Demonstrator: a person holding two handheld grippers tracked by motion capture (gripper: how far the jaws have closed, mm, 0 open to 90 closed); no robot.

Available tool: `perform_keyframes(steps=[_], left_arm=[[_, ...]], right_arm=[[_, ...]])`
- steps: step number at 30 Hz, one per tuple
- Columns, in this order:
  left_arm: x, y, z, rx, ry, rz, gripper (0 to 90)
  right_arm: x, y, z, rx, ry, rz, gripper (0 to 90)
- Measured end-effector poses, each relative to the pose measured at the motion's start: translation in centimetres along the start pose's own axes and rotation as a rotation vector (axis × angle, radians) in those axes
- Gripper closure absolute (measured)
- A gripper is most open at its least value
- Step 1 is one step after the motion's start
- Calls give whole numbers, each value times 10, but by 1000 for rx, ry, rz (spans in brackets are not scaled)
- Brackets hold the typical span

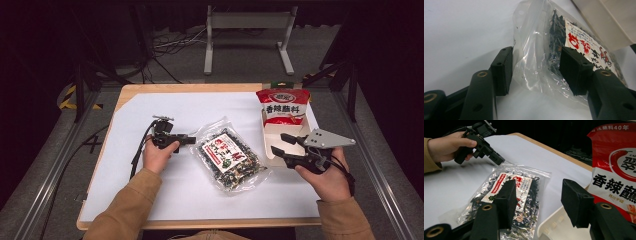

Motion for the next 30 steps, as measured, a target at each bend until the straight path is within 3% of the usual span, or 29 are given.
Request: perform_keyframes(steps=[4, 10, 13, 15, 18, 22, 28, 30], left_arm=[[4, -5, -12, -40, 27, -14, 386], [10, -4, -17, -40, 90, -53, 372], [16, -4, -21, -68, 187, -131, 412], [19, -4, -24, -66, 219, -153, 457], [18, -4, -24, -69, 196, -134, 517], [21, -5, -26, -69, 146, -119, 705], [27, -5, -26, -71, 198, -187, 818], [28, -5, -26, -67, 199, -188, 842]], right_arm=[[-1, 1, -1, 3, -1, 0, 452], [-2, 1, -1, 3, -8, 3, 442], [-2, 0, -2, -3, -14, 8, 441], [-3, 0, -3, -5, -17, 10, 441], [-3, 1, -3, -7, -19, 12, 441], [-4, 2, -3, -6, -20, 17, 441], [-4, 1, -3, -9, -21, 19, 441], [-4, 1, -3, -8, -20, 16, 440]])
Point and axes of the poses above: each handheld gripper's, and its own axes: z roughly backward along the jaws, y roughly out of its top, x roughly to its right, the point moved 5 cm from there along -z, roughly forward along the jaws, and after that the axes turned 3 degrees about z, right-handed, at the moved point
